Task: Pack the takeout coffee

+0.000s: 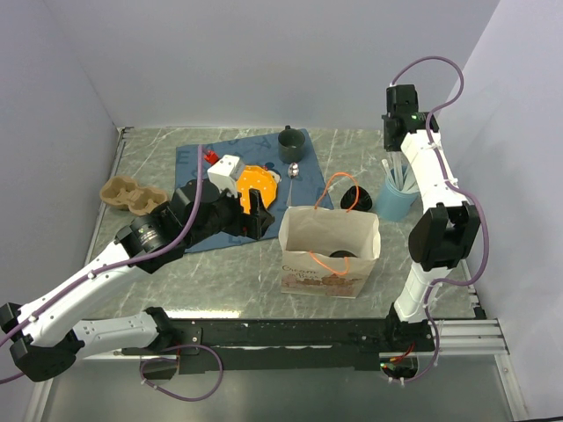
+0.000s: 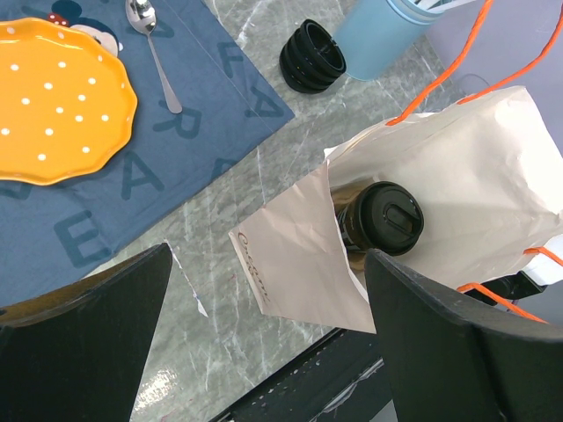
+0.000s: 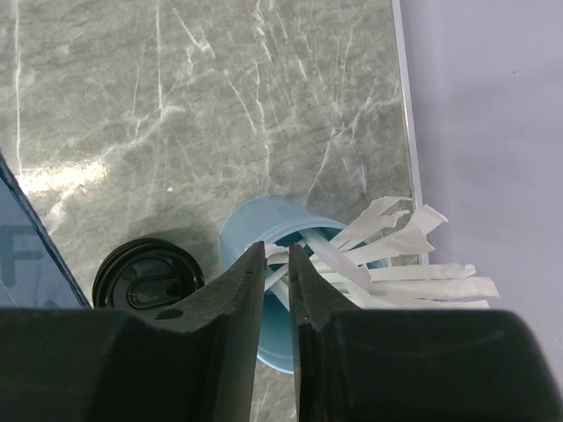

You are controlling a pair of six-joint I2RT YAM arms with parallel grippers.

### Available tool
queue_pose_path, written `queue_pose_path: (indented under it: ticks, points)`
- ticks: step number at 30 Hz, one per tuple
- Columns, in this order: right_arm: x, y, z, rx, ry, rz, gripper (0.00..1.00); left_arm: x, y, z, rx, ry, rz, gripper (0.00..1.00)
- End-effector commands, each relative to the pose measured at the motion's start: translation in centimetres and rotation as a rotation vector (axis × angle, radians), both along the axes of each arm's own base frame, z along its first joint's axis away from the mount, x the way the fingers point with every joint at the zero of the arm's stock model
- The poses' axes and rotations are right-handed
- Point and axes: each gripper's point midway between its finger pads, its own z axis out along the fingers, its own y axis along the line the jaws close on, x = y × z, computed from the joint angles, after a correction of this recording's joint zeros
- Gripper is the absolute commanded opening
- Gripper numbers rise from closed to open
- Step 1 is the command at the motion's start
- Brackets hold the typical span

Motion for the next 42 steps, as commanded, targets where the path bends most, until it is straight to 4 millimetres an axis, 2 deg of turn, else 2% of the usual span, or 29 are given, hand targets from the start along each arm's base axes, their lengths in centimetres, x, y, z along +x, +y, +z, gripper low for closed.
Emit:
queue_pose_path:
  ticks: [1,5,7,11,14,17,19,20,22,23,24,25,27,28,30,31,33,34,35,36,37,39,40,42]
  points:
    - [0.0,-0.6,3.0,0.005,-0.084,-0.026,0.19,-0.2,-0.1,2.5,-0.067,-0.037,-0.008,0.97]
    - [-0.2,-0.6,3.0,0.005,-0.082,-0.029,0.08,-0.3,0.2,2.6,-0.067,-0.040,-0.003,0.97]
    - [-0.4,-0.6,3.1,0.001,-0.082,-0.032,0.00,-0.3,0.2,2.6,-0.068,-0.041,-0.003,0.97]
    - [-0.8,-0.9,4.1,-0.012,-0.076,-0.042,0.00,-0.5,0.5,2.7,-0.067,-0.041,-0.005,0.97]
    - [-1.8,-1.2,6.1,-0.041,-0.093,-0.059,0.00,-0.7,0.7,2.8,-0.071,-0.048,-0.007,0.97]
    - [-3.1,-1.3,9.8,-0.084,-0.150,-0.073,0.00,-1.0,0.9,3.2,-0.078,-0.060,-0.014,0.97]
    - [-4.1,-0.9,11.4,-0.105,-0.173,-0.075,0.00,-0.8,1.3,3.1,-0.066,-0.063,0.003,0.97]
    - [-5.2,-1.1,13.0,-0.125,-0.191,-0.086,0.00,-0.8,1.6,3.3,-0.070,-0.069,0.012,0.97]
    - [-6.5,-0.9,14.6,-0.125,-0.215,-0.090,0.00,-0.7,2.1,3.9,-0.071,-0.082,0.035,0.97]
    - [-7.6,-1.0,16.4,-0.115,-0.262,-0.102,0.00,-0.7,2.3,4.1,-0.076,-0.087,0.041,0.96]
    - [-8.6,-1.1,17.0,-0.119,-0.265,-0.110,0.00,-0.7,2.4,4.5,-0.083,-0.091,0.047,0.97]
    - [-9.8,-0.9,18.6,-0.111,-0.307,-0.106,0.00,-0.7,2.6,5.0,-0.091,-0.100,0.056,0.97]
    - [-11.4,-0.5,20.4,-0.098,-0.363,-0.094,0.00,-1.0,2.8,5.7,-0.106,-0.115,0.049,0.97]
    - [-12.9,0.1,22.0,-0.079,-0.417,-0.072,0.00,-1.1,2.8,6.2,-0.118,-0.122,0.044,0.97]
    - [-14.3,1.3,23.7,-0.035,-0.476,-0.016,0.00,-1.5,3.0,6.7,-0.130,-0.132,0.025,0.97]
    - [-15.9,2.3,26.1,0.022,-0.583,0.009,0.00,-1.8,3.1,6.9,-0.136,-0.134,0.019,0.97]
    - [-17.2,3.9,27.5,0.074,-0.652,0.075,0.00,-2.1,3.5,7.4,-0.148,-0.151,0.016,0.97]
    - [-19.0,4.6,29.8,0.131,-0.746,0.124,0.00,-2.2,3.7,7.5,-0.153,-0.157,0.018,0.97]
    - [-19.8,5.9,30.5,0.171,-0.779,0.185,0.00,-2.4,4.1,7.7,-0.153,-0.165,0.022,0.97]
    - [-20.6,6.3,31.2,0.204,-0.814,0.207,0.00,-2.5,4.3,8.0,-0.158,-0.169,0.023,0.97]
    - [-22.3,6.7,32.4,0.259,-0.862,0.253,0.00,-2.6,4.5,8.3,-0.160,-0.175,0.025,0.97]
    - [-24.0,7.3,33.7,0.344,-0.917,0.292,0.00,-2.7,5.0,8.4,-0.151,-0.183,0.033,0.97]
    - [-25.6,7.0,34.6,0.380,-0.956,0.309,0.00,-2.7,5.2,8.4,-0.149,-0.185,0.042,0.97]
    - [-27.0,8.1,35.0,0.444,-0.974,0.385,0.00,-2.7,5.8,8.5,-0.142,-0.178,0.066,0.97]
